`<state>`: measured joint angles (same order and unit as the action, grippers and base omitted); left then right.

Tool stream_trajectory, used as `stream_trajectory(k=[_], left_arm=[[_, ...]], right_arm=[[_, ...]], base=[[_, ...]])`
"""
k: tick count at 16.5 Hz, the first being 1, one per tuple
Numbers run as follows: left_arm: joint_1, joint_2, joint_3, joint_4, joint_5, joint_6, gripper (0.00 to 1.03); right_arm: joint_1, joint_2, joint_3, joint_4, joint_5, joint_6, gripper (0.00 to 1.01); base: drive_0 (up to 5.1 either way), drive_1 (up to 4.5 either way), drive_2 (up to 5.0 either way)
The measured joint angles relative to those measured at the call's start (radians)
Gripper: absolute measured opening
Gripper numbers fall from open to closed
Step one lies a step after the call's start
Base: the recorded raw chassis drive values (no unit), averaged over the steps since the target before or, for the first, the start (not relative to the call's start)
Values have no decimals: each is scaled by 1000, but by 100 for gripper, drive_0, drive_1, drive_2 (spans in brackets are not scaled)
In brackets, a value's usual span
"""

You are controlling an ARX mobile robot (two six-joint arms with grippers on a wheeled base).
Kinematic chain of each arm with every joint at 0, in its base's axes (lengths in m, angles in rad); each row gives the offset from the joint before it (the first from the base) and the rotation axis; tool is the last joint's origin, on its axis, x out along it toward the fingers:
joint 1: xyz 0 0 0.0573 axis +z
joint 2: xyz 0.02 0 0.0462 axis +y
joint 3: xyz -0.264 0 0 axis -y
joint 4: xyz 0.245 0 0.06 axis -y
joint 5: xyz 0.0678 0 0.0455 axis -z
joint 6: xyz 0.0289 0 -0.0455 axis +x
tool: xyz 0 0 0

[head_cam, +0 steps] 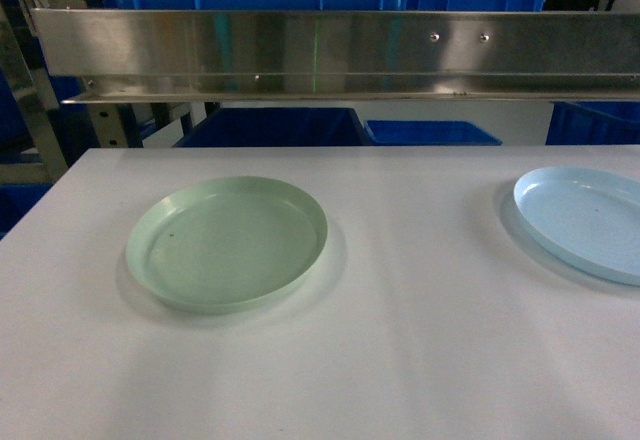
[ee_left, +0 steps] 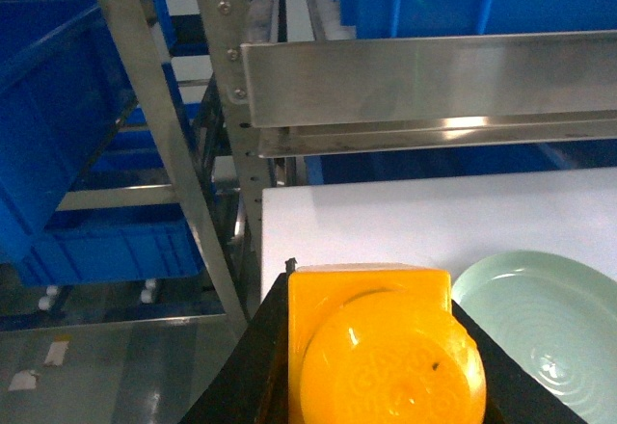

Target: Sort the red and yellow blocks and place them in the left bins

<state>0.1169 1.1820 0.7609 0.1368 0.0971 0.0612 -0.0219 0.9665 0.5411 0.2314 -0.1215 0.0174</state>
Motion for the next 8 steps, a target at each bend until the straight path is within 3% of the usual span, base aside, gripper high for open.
stream_trajectory(k=[8], left_arm=[[3,2,-1,2,-1,0,27]], right_arm=[[0,1,0,-4,0,0,28]], base=[[-494,252,252]])
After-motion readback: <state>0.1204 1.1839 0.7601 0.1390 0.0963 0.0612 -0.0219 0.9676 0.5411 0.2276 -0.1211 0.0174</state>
